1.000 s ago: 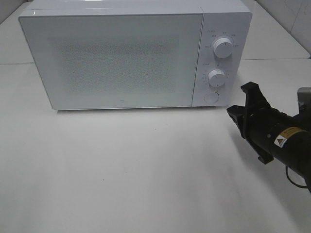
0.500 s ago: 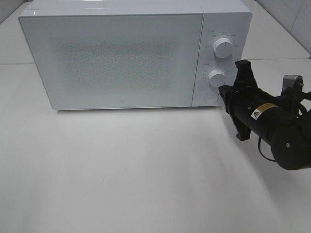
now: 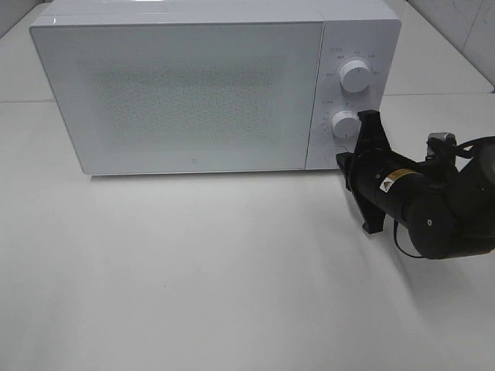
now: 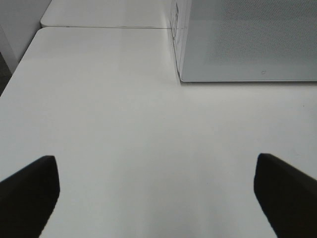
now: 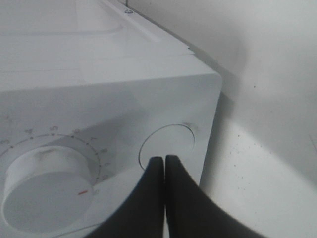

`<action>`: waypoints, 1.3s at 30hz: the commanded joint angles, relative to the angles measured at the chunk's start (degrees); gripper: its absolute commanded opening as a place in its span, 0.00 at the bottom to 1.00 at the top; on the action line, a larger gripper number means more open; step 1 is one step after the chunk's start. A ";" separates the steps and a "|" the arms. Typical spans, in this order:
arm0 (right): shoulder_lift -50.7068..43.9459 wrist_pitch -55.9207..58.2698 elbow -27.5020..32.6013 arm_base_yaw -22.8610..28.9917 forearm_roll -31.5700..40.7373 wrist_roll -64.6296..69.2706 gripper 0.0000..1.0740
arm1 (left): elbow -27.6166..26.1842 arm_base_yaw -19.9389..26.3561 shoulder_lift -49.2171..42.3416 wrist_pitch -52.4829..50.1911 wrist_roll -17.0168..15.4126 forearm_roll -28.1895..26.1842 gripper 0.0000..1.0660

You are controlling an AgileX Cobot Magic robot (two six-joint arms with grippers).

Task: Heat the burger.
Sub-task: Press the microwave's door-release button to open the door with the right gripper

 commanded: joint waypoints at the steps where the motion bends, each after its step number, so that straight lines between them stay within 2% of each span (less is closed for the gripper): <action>1: 0.29 0.52 -0.80 0.23 0.97 -0.57 0.00 | 0.17 0.11 -0.52 -0.06 -0.17 0.11 0.94; 30: 3.61 0.29 -7.33 0.06 0.57 -3.15 0.00 | 0.17 0.11 -0.52 -0.06 -0.11 0.11 0.94; 39: 3.61 -5.27 -8.02 0.06 2.01 -4.64 0.00 | 0.17 0.11 -0.52 -0.06 -0.11 0.11 0.94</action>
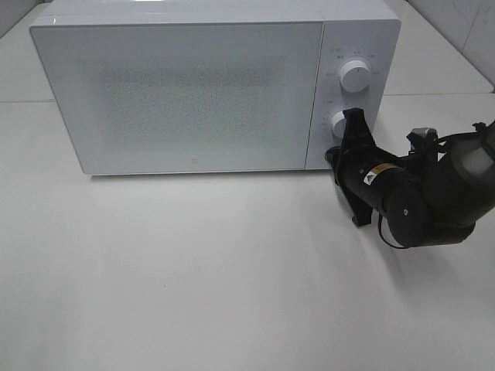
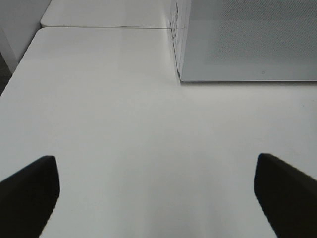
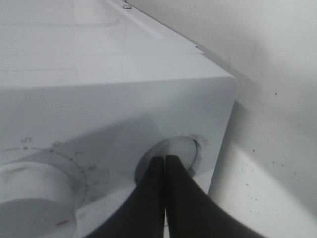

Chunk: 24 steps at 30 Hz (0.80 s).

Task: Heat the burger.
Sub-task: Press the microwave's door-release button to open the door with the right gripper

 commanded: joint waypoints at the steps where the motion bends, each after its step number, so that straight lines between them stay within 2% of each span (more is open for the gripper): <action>1: -0.23 -6.76 -2.06 -0.40 0.23 -1.60 0.00 | 0.17 0.11 -0.52 -0.06 -0.11 0.11 0.94; 19: -0.23 -8.82 -2.41 -0.57 2.64 -1.83 0.00 | 0.17 0.11 -0.52 -0.06 -0.11 0.11 0.94; 24: -0.23 -8.54 -6.30 -2.12 2.46 -2.46 0.00 | 0.17 0.11 -0.52 -0.06 -0.11 0.11 0.94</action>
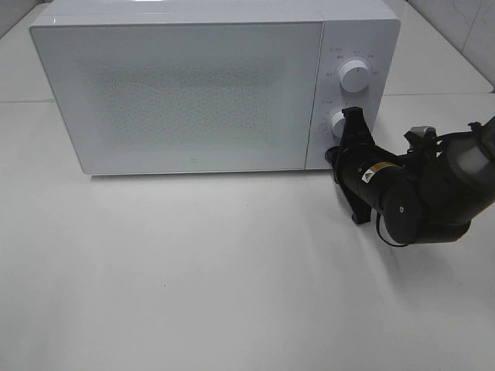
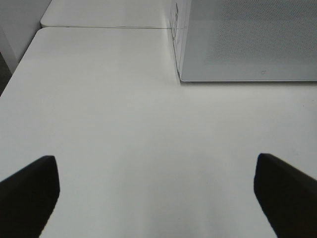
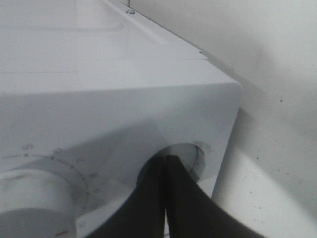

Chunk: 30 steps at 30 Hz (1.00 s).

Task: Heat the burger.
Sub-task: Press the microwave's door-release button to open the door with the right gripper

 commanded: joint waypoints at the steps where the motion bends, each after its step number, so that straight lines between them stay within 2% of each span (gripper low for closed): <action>1: -0.80 -9.00 -4.87 -2.06 0.80 -1.09 0.00 | 0.17 0.11 -0.52 -0.06 -0.11 0.11 0.94; 16: -1.38 -9.00 -5.67 -3.21 -0.23 0.92 0.00 | 0.17 0.11 -0.52 -0.06 -0.11 0.11 0.94; 30: -1.66 -4.18 -5.04 -2.18 -0.11 1.78 0.00 | 0.17 0.11 -0.52 -0.06 -0.11 0.11 0.94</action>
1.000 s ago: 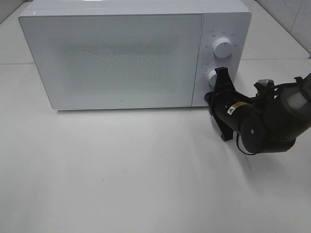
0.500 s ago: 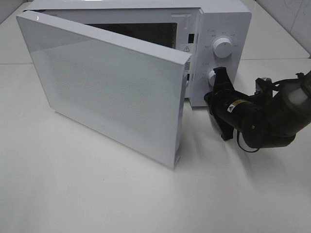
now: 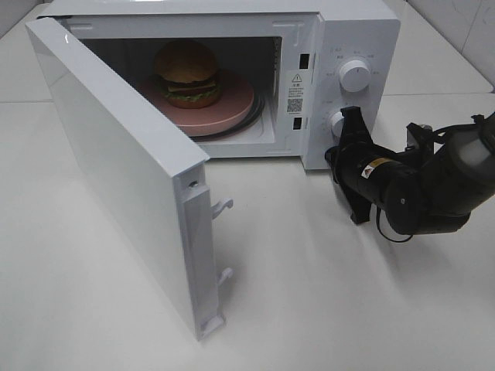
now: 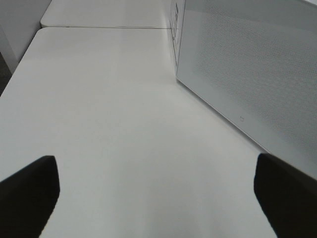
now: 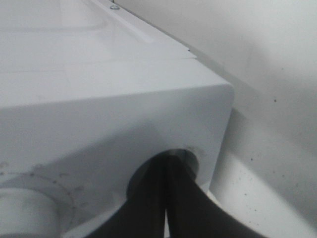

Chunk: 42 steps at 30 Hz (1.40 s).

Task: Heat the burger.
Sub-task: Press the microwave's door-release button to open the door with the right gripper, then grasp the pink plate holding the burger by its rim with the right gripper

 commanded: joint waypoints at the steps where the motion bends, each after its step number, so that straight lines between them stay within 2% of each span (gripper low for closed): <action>1: -1.89 -8.37 -3.09 -0.86 2.18 0.63 0.00 | 0.17 0.11 -0.52 -0.06 -0.11 0.11 0.94; 20: -2.52 -7.45 2.75 -0.40 1.89 1.20 0.00 | 0.17 0.11 -0.52 -0.06 -0.11 0.11 0.94; 29: -2.69 -6.70 5.04 -0.40 -0.40 2.75 0.00 | 0.17 0.11 -0.52 -0.06 -0.11 0.11 0.94; 42: -7.28 -7.33 11.63 -0.40 -1.49 3.38 0.00 | 0.17 0.11 -0.52 -0.06 -0.11 0.11 0.94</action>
